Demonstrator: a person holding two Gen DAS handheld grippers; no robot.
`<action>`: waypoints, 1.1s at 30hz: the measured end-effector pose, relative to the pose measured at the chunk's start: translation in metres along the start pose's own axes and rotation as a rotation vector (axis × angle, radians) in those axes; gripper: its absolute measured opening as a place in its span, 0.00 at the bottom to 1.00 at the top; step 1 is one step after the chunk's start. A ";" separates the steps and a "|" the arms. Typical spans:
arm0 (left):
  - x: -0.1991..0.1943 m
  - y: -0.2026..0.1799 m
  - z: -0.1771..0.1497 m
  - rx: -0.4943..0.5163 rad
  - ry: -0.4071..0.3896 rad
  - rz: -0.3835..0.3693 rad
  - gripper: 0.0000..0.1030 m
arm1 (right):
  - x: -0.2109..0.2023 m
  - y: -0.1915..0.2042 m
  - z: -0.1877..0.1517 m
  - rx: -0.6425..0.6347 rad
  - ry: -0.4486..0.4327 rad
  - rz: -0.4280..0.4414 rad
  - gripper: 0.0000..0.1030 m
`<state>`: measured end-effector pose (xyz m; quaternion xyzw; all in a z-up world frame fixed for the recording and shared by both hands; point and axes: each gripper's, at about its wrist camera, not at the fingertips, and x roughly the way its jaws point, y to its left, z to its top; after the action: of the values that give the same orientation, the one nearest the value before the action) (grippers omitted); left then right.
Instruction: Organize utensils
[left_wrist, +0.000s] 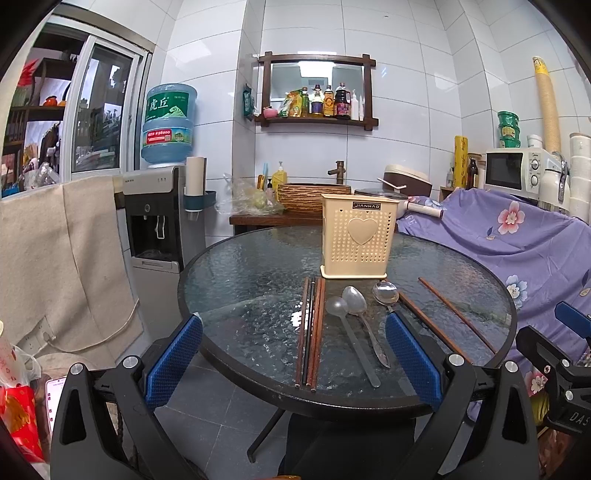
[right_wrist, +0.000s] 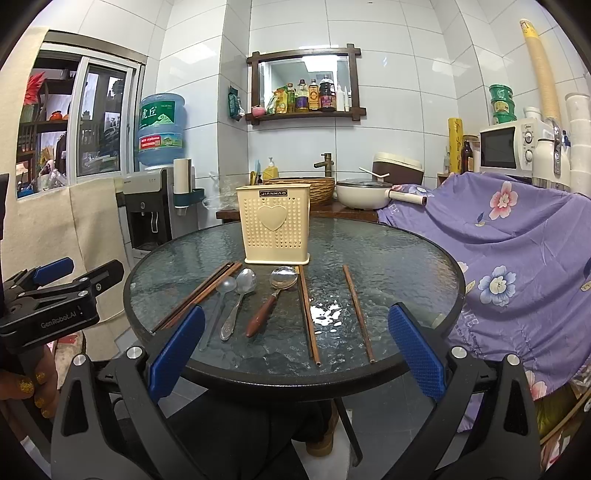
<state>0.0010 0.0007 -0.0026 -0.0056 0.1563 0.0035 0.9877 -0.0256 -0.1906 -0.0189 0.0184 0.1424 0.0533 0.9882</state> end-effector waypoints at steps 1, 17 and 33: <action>0.000 0.000 0.000 0.000 0.000 -0.001 0.94 | 0.000 0.000 0.000 0.000 0.000 -0.001 0.95; 0.001 -0.002 0.000 0.011 0.002 -0.004 0.94 | 0.002 -0.001 -0.001 0.000 0.004 -0.002 0.95; 0.000 -0.003 0.001 0.011 0.002 -0.003 0.94 | 0.004 -0.001 -0.002 0.001 0.008 -0.003 0.95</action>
<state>0.0014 -0.0019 -0.0018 -0.0005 0.1575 0.0013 0.9875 -0.0225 -0.1908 -0.0222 0.0185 0.1465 0.0518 0.9877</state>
